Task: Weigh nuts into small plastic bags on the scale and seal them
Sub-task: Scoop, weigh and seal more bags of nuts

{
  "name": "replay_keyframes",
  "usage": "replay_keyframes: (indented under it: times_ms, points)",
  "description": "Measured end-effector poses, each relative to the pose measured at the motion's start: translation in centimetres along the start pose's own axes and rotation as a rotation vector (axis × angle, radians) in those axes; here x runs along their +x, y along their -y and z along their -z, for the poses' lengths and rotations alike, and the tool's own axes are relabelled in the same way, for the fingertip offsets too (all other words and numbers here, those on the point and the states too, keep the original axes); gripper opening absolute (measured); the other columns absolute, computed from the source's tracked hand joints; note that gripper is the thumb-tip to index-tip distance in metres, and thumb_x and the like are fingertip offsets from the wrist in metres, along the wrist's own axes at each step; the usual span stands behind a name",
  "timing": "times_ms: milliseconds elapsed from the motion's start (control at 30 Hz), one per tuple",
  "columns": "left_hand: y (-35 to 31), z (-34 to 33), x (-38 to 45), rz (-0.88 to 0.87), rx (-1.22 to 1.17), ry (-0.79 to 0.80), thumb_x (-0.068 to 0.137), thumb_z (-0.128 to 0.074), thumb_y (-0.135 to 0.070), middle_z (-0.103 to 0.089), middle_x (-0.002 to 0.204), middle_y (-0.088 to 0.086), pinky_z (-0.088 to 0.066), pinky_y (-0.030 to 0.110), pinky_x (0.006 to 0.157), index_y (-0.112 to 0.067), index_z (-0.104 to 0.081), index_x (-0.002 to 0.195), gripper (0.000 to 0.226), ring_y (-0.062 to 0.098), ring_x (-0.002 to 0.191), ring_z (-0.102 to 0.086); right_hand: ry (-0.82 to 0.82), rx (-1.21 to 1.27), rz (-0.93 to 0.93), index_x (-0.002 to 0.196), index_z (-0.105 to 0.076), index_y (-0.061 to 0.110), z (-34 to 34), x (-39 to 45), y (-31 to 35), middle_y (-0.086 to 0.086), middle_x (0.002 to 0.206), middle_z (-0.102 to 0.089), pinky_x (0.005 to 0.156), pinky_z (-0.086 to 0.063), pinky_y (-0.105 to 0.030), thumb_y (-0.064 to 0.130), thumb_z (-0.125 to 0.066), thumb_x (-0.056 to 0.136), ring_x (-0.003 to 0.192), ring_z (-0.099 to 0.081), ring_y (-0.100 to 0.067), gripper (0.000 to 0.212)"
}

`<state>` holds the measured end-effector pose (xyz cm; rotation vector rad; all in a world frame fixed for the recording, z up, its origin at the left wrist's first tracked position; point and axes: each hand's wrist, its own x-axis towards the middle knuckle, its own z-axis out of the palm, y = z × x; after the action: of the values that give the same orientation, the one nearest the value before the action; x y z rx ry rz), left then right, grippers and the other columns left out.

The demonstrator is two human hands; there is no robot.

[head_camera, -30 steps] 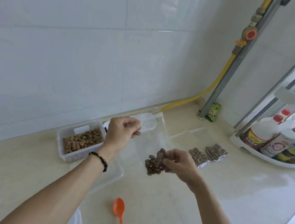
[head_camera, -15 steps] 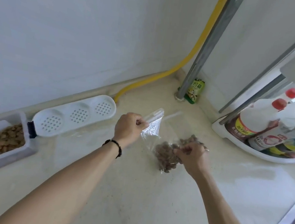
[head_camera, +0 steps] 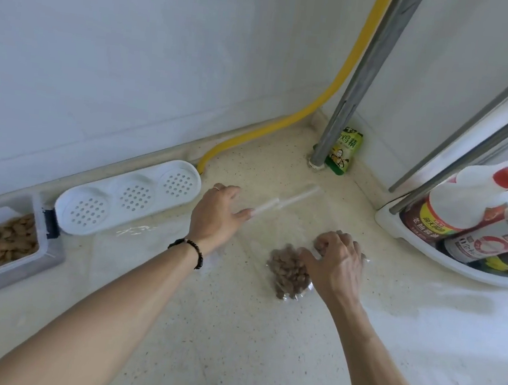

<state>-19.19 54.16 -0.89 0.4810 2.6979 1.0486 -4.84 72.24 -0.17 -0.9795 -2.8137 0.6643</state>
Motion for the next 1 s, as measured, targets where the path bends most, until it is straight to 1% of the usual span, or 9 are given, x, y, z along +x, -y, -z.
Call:
replay_keyframes:
  times_ms: [100, 200, 300, 467, 633, 733, 800, 900, 1000]
  points:
    - [1.2, 2.4, -1.5, -0.008, 0.033, -0.039, 0.085, -0.066, -0.048, -0.055, 0.124, 0.004, -0.044, 0.032, 0.094, -0.013, -0.057, 0.129, 0.057, 0.019, 0.119, -0.048, 0.052, 0.088, 0.052, 0.117, -0.065, 0.013, -0.5, 0.2, 3.4, -0.004, 0.112, -0.061, 0.092, -0.043, -0.041, 0.048, -0.072, 0.081, 0.11, -0.051, -0.026, 0.051]
    - [4.0, 5.3, -4.1, 0.028, 0.129, -0.028, 0.091, -0.061, -0.039, -0.055, 0.124, 0.001, -0.041, 0.029, 0.095, -0.014, -0.059, 0.126, 0.043, 0.019, 0.121, -0.046, 0.159, 0.22, 0.168, 0.117, -0.064, 0.01, -2.3, -0.6, 7.6, -0.003, 0.103, -0.064, 0.081, -0.049, -0.036, 0.048, -0.07, 0.084, 0.1, -0.058, -0.022, 0.051]
    - [7.5, 8.3, -6.6, 0.071, 0.289, 0.022, 0.09, -0.062, -0.029, -0.056, 0.126, 0.002, -0.041, 0.032, 0.098, -0.015, -0.057, 0.128, 0.041, 0.022, 0.122, -0.047, 0.264, 0.214, 0.254, 0.123, -0.06, 0.009, -4.9, -1.8, 10.8, -0.005, 0.109, -0.063, 0.084, -0.049, -0.036, 0.049, -0.069, 0.085, 0.105, -0.057, -0.023, 0.056]
    - [10.5, 10.4, -8.3, 0.109, 0.529, 0.183, 0.07, -0.075, -0.052, -0.05, 0.137, 0.004, -0.039, 0.037, 0.097, -0.018, -0.039, 0.142, 0.087, 0.026, 0.123, -0.047, 0.341, -0.073, 0.336, 0.137, -0.042, 0.014, -8.1, -3.6, 13.1, -0.005, 0.127, -0.05, 0.096, -0.041, -0.039, 0.059, -0.068, 0.08, 0.119, -0.047, -0.027, 0.077]
    - [11.4, 9.1, -8.4, 0.119, 0.697, 0.125, 0.064, -0.079, -0.058, -0.043, 0.141, 0.006, -0.032, 0.04, 0.102, -0.02, -0.023, 0.148, 0.108, 0.025, 0.128, -0.041, 0.303, 0.011, 0.332, 0.139, -0.038, 0.01, -9.2, -3.5, 13.2, -0.007, 0.127, -0.057, 0.096, -0.039, -0.039, 0.032, -0.073, 0.085, 0.118, -0.049, -0.028, 0.068]
    - [11.0, 8.7, -8.4, 0.035, 0.759, 0.005, 0.062, -0.084, -0.048, -0.05, 0.127, 0.005, -0.031, 0.039, 0.097, -0.018, -0.035, 0.144, 0.1, 0.024, 0.116, -0.048, 0.258, 0.039, 0.344, 0.13, -0.049, 0.01, -9.2, -3.1, 13.1, -0.006, 0.119, -0.062, 0.093, -0.039, -0.038, 0.026, -0.071, 0.087, 0.114, -0.052, -0.027, 0.051]
    - [10.9, 8.5, -8.3, -0.013, 0.767, -0.073, 0.061, -0.086, -0.026, -0.053, 0.115, 0.005, -0.035, 0.038, 0.09, -0.016, -0.046, 0.136, 0.086, 0.025, 0.104, -0.054, 0.224, 0.06, 0.344, 0.12, -0.055, 0.01, -9.1, -3.2, 13.0, -0.006, 0.115, -0.061, 0.089, -0.04, -0.037, 0.024, -0.071, 0.086, 0.109, -0.052, -0.026, 0.04]
    - [10.8, 8.8, -8.2, -0.039, 0.67, -0.146, 0.063, -0.075, 0.003, -0.053, 0.101, 0.005, -0.037, 0.034, 0.075, -0.014, -0.059, 0.118, 0.06, 0.023, 0.084, -0.055, 0.177, 0.122, 0.309, 0.115, -0.059, 0.007, -9.1, -3.3, 13.1, -0.009, 0.111, -0.061, 0.086, -0.044, -0.04, 0.017, -0.072, 0.085, 0.103, -0.055, -0.029, 0.034]
    - [10.4, 9.9, -8.3, -0.035, 0.479, -0.16, 0.073, -0.061, 0.016, -0.054, 0.106, 0.008, -0.046, 0.035, 0.066, -0.011, -0.062, 0.115, 0.05, 0.025, 0.076, -0.056, 0.172, 0.226, 0.24, 0.112, -0.06, 0.005, -8.6, -3.3, 13.1, -0.011, 0.099, -0.068, 0.081, -0.052, -0.044, 0.01, -0.067, 0.088, 0.091, -0.063, -0.03, 0.026]
